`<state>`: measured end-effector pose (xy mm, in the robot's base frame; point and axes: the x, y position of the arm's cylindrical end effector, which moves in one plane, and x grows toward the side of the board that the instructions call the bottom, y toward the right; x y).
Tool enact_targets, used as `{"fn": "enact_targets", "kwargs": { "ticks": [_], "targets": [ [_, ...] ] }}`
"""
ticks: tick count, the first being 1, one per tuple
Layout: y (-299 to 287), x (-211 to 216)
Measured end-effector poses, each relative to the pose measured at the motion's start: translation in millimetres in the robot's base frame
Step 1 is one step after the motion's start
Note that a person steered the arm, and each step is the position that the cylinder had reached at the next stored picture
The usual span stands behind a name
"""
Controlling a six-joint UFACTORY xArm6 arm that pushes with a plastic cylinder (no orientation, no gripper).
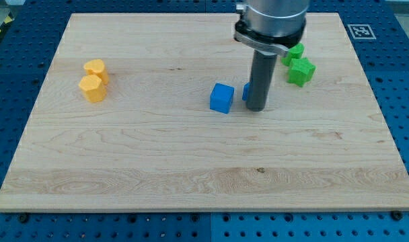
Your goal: Push the blue triangle towards top center
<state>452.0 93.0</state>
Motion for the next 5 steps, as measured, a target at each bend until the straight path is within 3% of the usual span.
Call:
{"fn": "enact_targets", "kwargs": {
  "ticks": [2, 5],
  "targets": [
    [43, 0],
    [14, -15]
  ]
}}
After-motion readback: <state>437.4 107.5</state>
